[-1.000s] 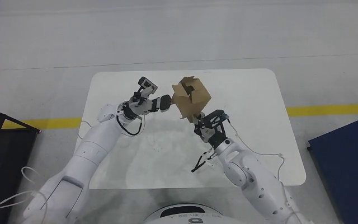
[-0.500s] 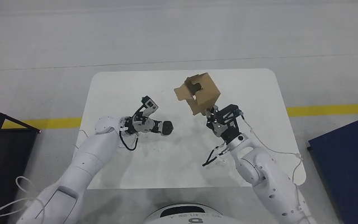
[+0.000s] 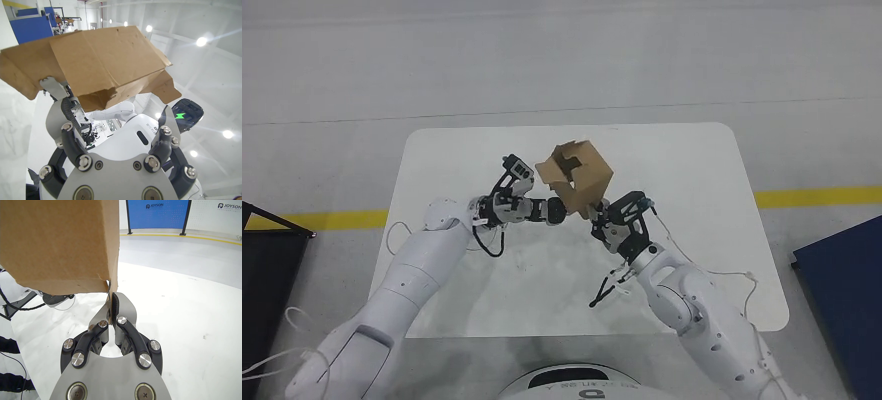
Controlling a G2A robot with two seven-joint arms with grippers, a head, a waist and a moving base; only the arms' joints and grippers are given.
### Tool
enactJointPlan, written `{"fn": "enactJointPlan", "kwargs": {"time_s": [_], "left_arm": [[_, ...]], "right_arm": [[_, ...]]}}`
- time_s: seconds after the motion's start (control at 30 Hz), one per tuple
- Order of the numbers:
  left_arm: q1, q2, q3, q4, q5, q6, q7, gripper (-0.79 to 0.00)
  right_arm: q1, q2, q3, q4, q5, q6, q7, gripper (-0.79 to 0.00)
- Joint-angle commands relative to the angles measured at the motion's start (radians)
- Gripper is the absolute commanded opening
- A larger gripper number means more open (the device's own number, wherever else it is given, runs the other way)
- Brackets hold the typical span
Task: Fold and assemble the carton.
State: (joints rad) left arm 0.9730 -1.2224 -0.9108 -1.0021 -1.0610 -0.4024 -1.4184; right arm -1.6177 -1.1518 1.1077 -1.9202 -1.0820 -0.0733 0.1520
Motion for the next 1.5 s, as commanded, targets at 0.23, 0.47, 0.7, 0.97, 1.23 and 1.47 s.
{"fn": "enactJointPlan", "kwargs": {"time_s": [0.23,0.47,0.7,0.97,1.23,1.47], "left_arm": [[-0.004,-0.035,0.015,-0.013,0.047,-0.057,0.058,-0.268],[-0.007,-0.052,0.004,-0.021,0.059,-0.074,0.075,-0.419],[0.002,-0.060,-0.022,-0.028,0.066,-0.096,0.097,-0.376],[0.017,-0.074,-0.040,-0.035,0.037,-0.100,0.100,-0.437],[0.008,-0.087,-0.036,0.023,0.070,-0.112,0.113,-0.431],[-0.002,-0.090,-0.060,0.046,0.061,-0.089,0.090,-0.785]], "right_arm": [[-0.019,-0.002,-0.006,-0.002,-0.014,-0.008,0.011,-0.785],[-0.031,-0.002,0.003,-0.011,-0.014,-0.015,0.012,-0.785],[-0.036,-0.003,0.000,-0.007,-0.025,-0.022,0.011,-0.785],[-0.027,-0.011,-0.028,0.017,-0.050,0.002,-0.002,-0.785],[-0.022,-0.014,-0.036,0.019,-0.121,0.032,-0.007,-0.785],[-0.026,-0.015,-0.016,0.018,-0.077,0.005,-0.022,0.000]]}}
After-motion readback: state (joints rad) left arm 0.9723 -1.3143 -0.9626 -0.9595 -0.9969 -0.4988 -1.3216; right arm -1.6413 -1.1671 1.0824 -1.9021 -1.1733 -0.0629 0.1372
